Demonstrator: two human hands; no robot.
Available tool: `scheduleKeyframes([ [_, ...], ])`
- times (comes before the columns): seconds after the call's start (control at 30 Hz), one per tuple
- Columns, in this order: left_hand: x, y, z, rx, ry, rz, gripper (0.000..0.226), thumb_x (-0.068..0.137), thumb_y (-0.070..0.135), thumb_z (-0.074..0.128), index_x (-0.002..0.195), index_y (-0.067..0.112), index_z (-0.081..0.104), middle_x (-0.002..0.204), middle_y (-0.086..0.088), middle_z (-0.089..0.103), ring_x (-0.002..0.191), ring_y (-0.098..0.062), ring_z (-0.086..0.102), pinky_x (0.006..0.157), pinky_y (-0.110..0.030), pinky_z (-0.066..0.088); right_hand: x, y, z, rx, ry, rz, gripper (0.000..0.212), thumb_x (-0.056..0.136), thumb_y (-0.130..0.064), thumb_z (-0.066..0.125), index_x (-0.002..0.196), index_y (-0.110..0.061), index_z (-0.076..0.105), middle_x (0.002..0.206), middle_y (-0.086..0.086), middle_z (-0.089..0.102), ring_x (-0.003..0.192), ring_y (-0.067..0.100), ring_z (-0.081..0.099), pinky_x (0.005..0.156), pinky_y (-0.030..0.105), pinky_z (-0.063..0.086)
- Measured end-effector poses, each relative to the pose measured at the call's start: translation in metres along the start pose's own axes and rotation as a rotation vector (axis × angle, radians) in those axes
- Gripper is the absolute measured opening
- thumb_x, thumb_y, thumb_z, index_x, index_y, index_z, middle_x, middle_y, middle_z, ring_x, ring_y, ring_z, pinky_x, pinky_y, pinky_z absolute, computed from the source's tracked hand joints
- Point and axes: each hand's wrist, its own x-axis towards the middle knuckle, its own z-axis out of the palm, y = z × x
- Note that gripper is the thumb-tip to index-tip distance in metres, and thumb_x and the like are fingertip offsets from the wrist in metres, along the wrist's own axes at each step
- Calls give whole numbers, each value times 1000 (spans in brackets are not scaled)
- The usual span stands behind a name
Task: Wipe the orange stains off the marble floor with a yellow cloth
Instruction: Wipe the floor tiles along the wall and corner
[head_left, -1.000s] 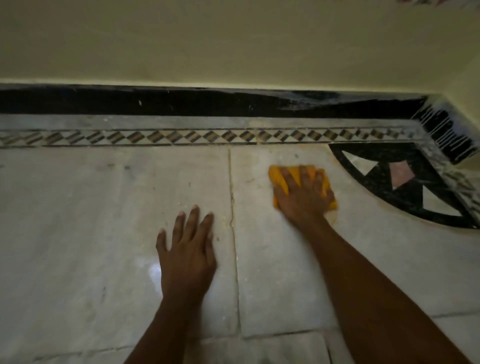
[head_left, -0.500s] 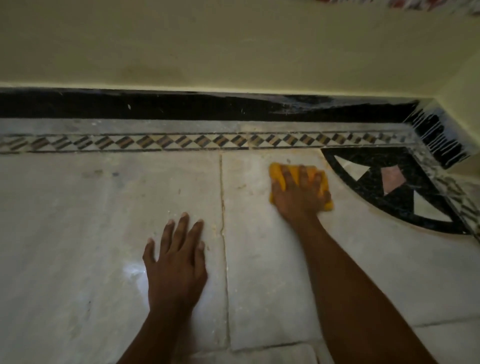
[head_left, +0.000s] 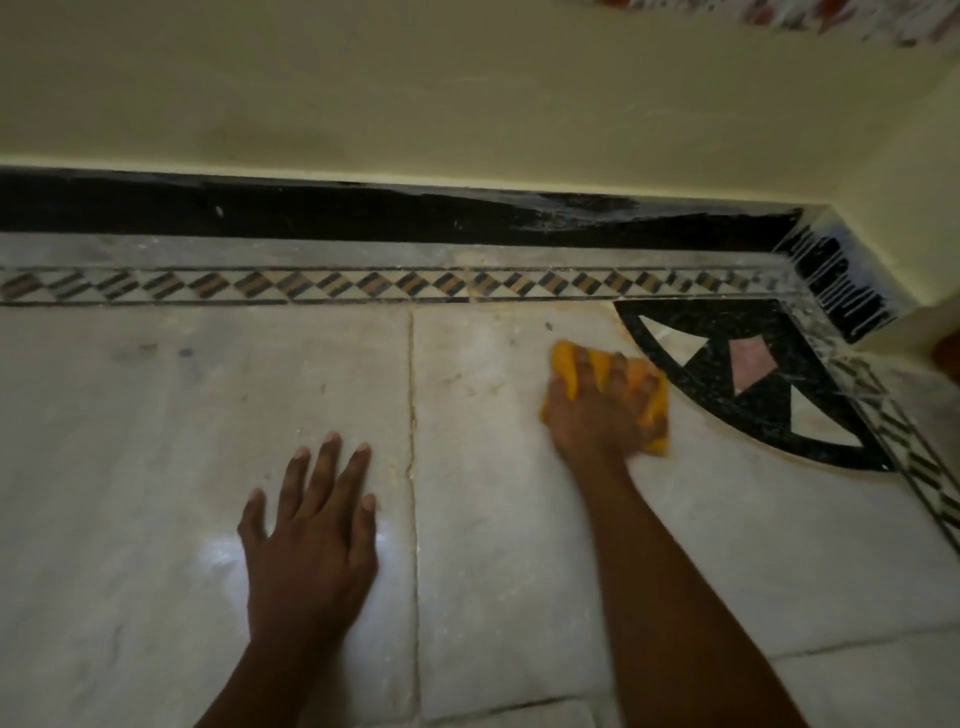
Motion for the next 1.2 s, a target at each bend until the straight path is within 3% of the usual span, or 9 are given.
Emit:
scheduleKeyframes([
  [0.13,-1,4,-5,-15,15,-23,58,101,55,17,159,52,14,170,22,5,158,-5,4,125,-52,10,-16,-58,9,10,-60,-344,63,101,-67,23,159,-54,4,175,-6,-6,158,39,-15,120,71,-4],
  [0.27,-2,9,-10,-18,-23,-24,59,101,55,17,160,50,14,172,19,6,159,-8,4,125,-53,10,-101,26,19,-59,52,-721,61,98,-70,31,157,-56,24,172,-4,22,159,35,13,120,63,20],
  [0.37,0,4,-8,12,-31,-12,60,102,54,16,161,47,14,172,17,6,160,-10,5,125,-53,9,-70,77,6,-68,114,-475,61,97,-68,29,156,-55,28,172,0,25,158,38,20,118,63,26],
  [0.5,-1,3,-4,21,-12,5,61,101,55,17,161,47,14,172,16,7,160,-11,6,124,-53,9,10,16,-4,75,-40,-63,62,101,-71,20,158,-58,2,175,-9,-4,159,36,-14,120,71,-3],
  [0.73,-4,6,-11,-14,-28,7,61,102,54,17,162,45,14,173,16,6,160,-11,4,126,-56,9,-129,42,22,-54,42,-722,59,102,-67,21,159,-56,13,174,-4,14,160,35,9,120,66,17],
  [0.83,-2,4,-8,-4,-34,23,61,102,53,17,162,44,11,173,15,4,160,-12,3,125,-56,7,-113,97,12,-72,99,-560,58,99,-68,25,156,-56,26,172,-2,24,158,37,21,116,64,28],
  [0.97,-2,2,-3,19,-23,44,61,103,54,14,162,44,8,172,15,1,160,-13,3,125,-56,6,-23,40,2,-2,-9,-167,60,100,-71,18,158,-58,6,175,-9,1,160,36,-9,120,71,3],
  [1.1,-3,0,-3,18,-14,42,61,101,55,13,162,46,8,172,17,2,160,-13,4,124,-55,8,-57,5,20,-4,63,-436,61,100,-66,26,159,-53,22,174,-4,14,160,39,2,120,69,8],
  [1.2,-4,1,-6,-12,-21,51,61,101,57,13,162,47,8,172,17,3,160,-12,4,124,-56,9,-133,71,23,-46,109,-703,59,98,-69,32,156,-56,29,171,-5,26,159,35,17,118,62,24],
])
